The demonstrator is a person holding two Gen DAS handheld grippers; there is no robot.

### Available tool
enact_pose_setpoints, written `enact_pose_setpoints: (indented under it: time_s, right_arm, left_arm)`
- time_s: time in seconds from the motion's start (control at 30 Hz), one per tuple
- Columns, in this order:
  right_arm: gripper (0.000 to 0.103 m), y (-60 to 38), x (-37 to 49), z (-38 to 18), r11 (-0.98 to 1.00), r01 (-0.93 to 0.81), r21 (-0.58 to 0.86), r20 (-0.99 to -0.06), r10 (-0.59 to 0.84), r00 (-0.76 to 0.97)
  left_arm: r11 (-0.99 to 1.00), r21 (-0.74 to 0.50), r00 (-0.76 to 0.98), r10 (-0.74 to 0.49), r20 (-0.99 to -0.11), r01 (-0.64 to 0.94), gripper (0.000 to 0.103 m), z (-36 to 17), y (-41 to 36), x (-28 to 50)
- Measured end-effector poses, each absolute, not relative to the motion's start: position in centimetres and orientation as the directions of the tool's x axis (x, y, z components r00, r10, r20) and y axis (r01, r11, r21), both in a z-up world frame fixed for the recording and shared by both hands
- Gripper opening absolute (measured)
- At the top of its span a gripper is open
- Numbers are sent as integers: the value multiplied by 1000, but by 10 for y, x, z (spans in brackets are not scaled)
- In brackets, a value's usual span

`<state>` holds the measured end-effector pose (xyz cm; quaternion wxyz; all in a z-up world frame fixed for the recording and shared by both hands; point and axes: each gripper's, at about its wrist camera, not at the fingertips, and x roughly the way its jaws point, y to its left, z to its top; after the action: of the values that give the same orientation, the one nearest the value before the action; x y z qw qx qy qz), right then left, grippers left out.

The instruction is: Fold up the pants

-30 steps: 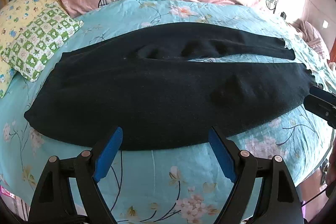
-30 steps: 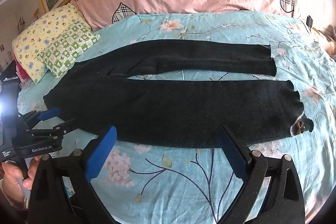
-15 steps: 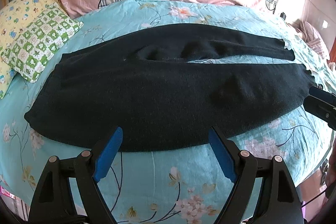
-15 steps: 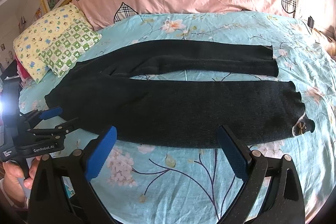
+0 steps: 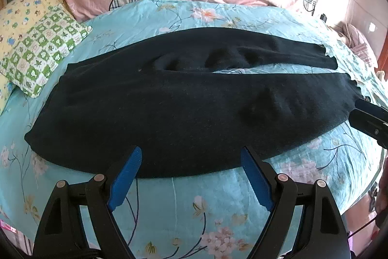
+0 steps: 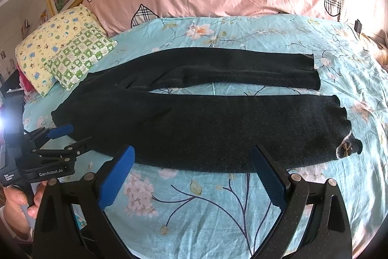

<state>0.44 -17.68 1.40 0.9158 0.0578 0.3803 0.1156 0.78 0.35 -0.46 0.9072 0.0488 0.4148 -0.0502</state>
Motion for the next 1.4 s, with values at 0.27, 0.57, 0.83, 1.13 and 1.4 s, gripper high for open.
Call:
enact_pose_setpoints:
  time_s: [0.27, 0.57, 0.83, 1.13, 1.4]
  right_arm:
    - [97, -179, 7, 13, 966, -170, 196, -687, 259, 679]
    - [97, -180, 8, 14, 964, -163, 208, -686, 263, 678]
    - [97, -191, 11, 17, 963, -143, 230, -683, 265, 681]
    - [97, -213, 26, 24, 964, -113, 239, -674, 248, 695]
    - [97, -248, 57, 32, 967, -79, 241, -663, 224, 715]
  left_arm:
    - [988, 33, 645, -72, -761, 149, 84, -5, 4, 11]
    - [985, 35, 636, -84, -767, 171, 84, -5, 4, 17]
    - [978, 43, 631, -97, -769, 202, 84, -3, 2, 29]
    - [969, 29, 623, -135, -770, 246, 84, 1, -6, 54]
    - [940, 25, 593, -194, -781, 339, 84, 11, -23, 98]
